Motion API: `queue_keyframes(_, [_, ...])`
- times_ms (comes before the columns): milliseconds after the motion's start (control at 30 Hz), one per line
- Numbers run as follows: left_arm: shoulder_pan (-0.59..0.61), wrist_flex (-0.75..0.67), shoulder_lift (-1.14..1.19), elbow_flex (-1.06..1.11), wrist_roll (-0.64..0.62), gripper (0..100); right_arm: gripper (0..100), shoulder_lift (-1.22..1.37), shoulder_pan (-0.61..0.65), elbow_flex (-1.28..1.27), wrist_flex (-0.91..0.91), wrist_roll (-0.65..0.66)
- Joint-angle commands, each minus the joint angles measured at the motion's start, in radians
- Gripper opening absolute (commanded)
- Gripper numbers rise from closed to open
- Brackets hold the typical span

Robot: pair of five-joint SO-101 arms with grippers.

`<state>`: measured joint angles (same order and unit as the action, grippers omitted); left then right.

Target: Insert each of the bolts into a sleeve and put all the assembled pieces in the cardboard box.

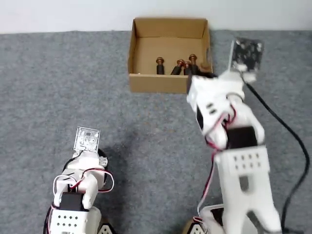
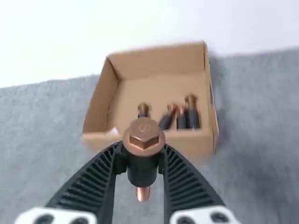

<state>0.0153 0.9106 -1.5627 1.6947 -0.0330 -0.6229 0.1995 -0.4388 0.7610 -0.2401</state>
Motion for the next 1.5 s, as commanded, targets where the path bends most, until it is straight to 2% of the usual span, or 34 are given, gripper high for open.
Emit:
queue_keyframes(0, [0.008,-0.023,-0.009,-0.004,0.012,1,0.8,0.140,-0.005,0.133,-0.147,0.063])
queue_keyframes(333, [0.008,-0.023,-0.009,-0.004,0.012,1,0.8,0.575,-0.002,0.367,-0.410,0.180])
queue_keyframes(633, [0.008,-0.023,-0.009,-0.004,0.012,1,0.8,0.951,-0.002,0.494,-0.565,0.255])
queue_keyframes(1000, [0.008,-0.023,-0.009,-0.004,0.012,1,0.8,1.208,0.002,0.601,-0.556,0.262])
queue_keyframes(1167, [0.008,-0.023,-0.009,-0.004,0.012,1,1.1,1.233,0.031,0.601,-0.417,0.262])
queue_keyframes(1233, [0.008,-0.023,-0.009,-0.004,0.012,1,4.3,1.236,0.039,0.601,-0.381,0.262])
queue_keyframes(1400, [0.008,-0.023,-0.009,-0.004,0.012,1,19.2,1.233,0.048,0.601,-0.346,0.262])
queue_keyframes(1467, [0.008,-0.023,-0.009,-0.004,0.012,1,21.3,1.227,0.050,0.601,-0.335,0.262])
